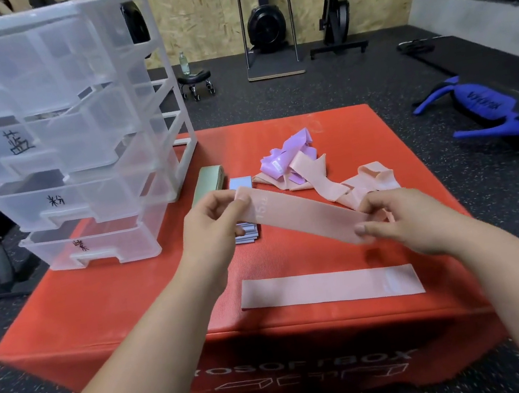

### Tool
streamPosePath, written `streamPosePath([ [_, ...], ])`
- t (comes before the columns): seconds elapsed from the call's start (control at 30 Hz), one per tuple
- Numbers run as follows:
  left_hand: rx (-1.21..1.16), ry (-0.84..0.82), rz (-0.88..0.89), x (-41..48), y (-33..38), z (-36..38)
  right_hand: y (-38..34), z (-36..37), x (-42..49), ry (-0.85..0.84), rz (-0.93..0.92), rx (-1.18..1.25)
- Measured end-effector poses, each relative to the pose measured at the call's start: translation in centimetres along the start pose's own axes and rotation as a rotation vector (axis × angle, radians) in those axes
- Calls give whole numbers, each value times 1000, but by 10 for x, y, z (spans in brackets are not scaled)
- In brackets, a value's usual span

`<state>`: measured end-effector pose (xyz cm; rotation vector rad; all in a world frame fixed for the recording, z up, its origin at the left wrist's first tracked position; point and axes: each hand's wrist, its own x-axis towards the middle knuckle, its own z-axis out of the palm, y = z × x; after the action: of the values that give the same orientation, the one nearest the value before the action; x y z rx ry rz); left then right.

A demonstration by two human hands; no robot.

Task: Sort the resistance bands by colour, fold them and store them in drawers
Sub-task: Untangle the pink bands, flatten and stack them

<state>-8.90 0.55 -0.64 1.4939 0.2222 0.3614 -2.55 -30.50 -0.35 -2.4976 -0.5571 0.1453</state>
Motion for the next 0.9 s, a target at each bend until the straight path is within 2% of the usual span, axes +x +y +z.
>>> streamPosePath([
  [0.13,57,-18,-33,-8,-8,-11,18,-14,-18,-6,42,-37],
  [0.23,96,-4,-106,-10,-11,-24,29,-20,-31,-4,88,67],
  [0.43,436,-155,-260,-21,-24,-40,42,-13,-46,-19,181,202],
  [0.63,908,-246,-70,-19,-42,-45,54,4,-43,-89,271,116],
  [0.9,1197,-362,47,-18,-51,-42,49,16,-43,-105,268,-162],
])
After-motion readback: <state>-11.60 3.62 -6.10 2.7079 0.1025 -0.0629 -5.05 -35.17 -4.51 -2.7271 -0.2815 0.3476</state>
